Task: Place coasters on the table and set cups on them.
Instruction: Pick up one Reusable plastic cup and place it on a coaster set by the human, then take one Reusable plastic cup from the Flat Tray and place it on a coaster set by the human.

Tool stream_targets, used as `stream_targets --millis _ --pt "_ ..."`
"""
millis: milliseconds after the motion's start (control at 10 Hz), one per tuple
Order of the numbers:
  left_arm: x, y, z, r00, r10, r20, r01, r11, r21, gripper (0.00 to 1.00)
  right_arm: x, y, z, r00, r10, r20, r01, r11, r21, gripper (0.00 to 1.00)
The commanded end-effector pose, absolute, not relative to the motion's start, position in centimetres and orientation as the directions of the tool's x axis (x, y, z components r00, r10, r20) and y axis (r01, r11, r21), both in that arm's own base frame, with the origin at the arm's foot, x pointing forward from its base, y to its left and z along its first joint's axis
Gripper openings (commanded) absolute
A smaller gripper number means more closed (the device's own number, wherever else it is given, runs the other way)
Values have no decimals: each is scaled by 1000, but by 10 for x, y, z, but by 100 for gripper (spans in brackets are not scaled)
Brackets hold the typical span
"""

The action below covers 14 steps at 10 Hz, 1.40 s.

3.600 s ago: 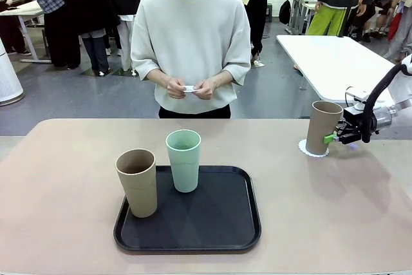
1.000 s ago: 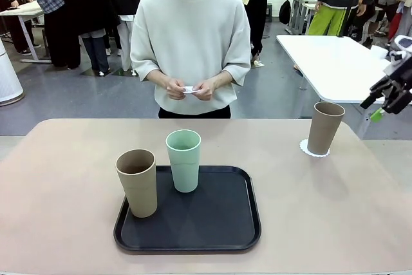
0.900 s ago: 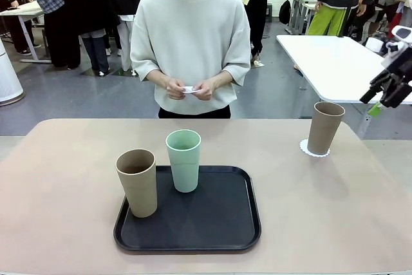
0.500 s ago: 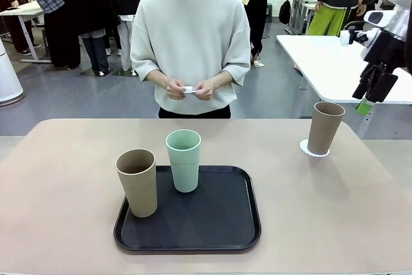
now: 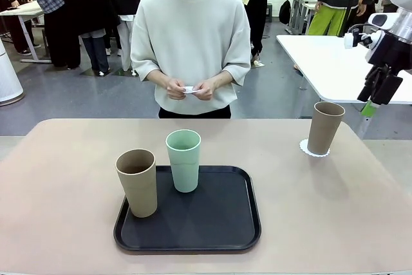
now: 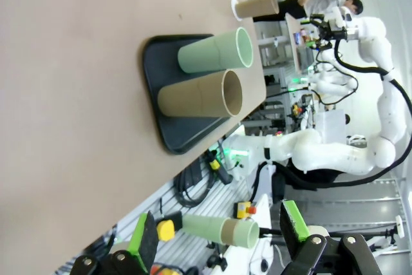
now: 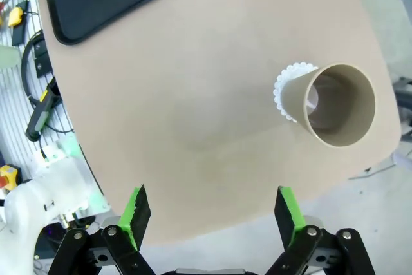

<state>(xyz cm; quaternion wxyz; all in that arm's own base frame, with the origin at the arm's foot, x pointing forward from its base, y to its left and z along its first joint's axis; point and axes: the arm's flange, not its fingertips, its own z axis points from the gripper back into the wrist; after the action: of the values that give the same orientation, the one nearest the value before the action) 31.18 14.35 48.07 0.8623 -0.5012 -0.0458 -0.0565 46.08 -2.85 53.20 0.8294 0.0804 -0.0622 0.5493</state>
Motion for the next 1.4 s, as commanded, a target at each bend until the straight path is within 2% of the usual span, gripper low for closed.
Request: stream_targets --millis 0,700,800,900,1000,1200,1300 --pt "310 145 482 988 -53 145 152 482 -863 100 466 -23 535 369 903 219 -929 365 58 100" --pt "310 145 482 988 -53 145 152 482 -863 100 462 -23 535 376 906 194 -926 372 59 100" --pt "310 145 482 988 -53 145 152 482 -863 100 446 -33 544 553 631 543 -801 582 139 100" --pt "310 145 482 988 -53 145 152 482 -863 100 426 -44 544 654 508 561 -728 625 283 100" --pt "310 145 482 988 -53 145 152 482 -863 100 414 -57 542 691 450 565 -683 662 309 100" --pt "310 145 482 988 -53 145 152 482 -863 100 387 -96 538 841 285 460 -512 694 506 100" --pt "310 145 482 988 -53 145 152 482 -863 100 376 -120 535 884 248 397 -456 651 607 100"
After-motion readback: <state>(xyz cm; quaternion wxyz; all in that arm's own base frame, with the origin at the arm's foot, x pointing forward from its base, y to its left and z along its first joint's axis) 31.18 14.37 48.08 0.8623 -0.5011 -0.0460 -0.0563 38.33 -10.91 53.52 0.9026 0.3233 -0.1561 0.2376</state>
